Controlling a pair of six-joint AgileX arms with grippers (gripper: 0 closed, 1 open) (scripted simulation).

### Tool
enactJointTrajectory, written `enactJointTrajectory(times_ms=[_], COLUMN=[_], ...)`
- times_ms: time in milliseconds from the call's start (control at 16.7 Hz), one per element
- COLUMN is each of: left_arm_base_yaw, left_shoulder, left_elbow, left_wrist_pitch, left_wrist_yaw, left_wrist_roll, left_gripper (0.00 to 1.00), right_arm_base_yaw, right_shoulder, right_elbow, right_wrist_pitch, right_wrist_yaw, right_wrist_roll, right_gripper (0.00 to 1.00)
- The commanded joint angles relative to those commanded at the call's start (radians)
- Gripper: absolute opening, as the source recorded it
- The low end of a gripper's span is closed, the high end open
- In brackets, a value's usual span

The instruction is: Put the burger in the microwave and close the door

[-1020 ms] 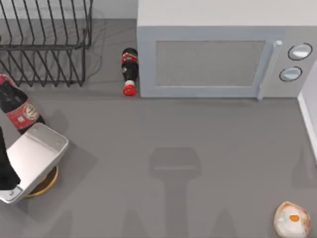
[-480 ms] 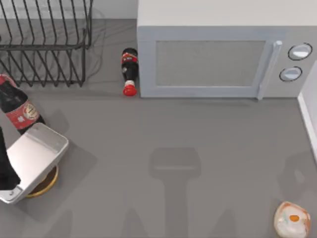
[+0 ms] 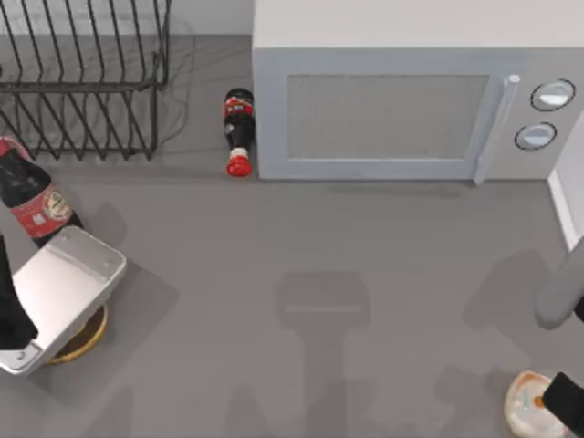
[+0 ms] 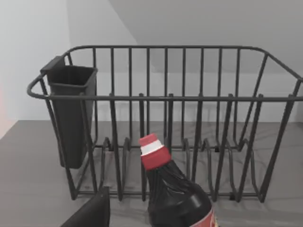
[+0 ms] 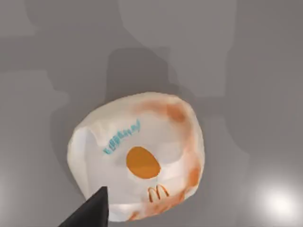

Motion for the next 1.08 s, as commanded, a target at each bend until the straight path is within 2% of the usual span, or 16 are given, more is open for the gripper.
enactJointTrajectory(times_ms=[240, 480, 840, 1080], left_arm_base_yaw=[0.000, 0.000, 0.000, 0.000], left_shoulder=[0.000, 0.000, 0.000, 0.000], left_elbow=[0.000, 0.000, 0.000, 0.000], left_wrist_pitch=[0.000, 0.000, 0.000, 0.000], left_wrist_yaw=[0.000, 0.000, 0.000, 0.000], left_wrist_roll=[0.000, 0.000, 0.000, 0.000], left_gripper=[1.00, 1.00, 1.00, 1.00], right_arm_base_yaw=[0.082, 0.119, 0.115, 0.119], right_shoulder=[0.233, 0.335, 0.336, 0.395], right_elbow=[0.144, 0.213, 0.210, 0.153], right_wrist_pitch=[-0.157, -0.225, -0.222, -0.108], right_wrist_yaw=[0.003, 0.008, 0.008, 0.008], right_wrist_roll=[-0.112, -0.162, -0.163, -0.163], right_gripper=[1.00, 1.00, 1.00, 1.00])
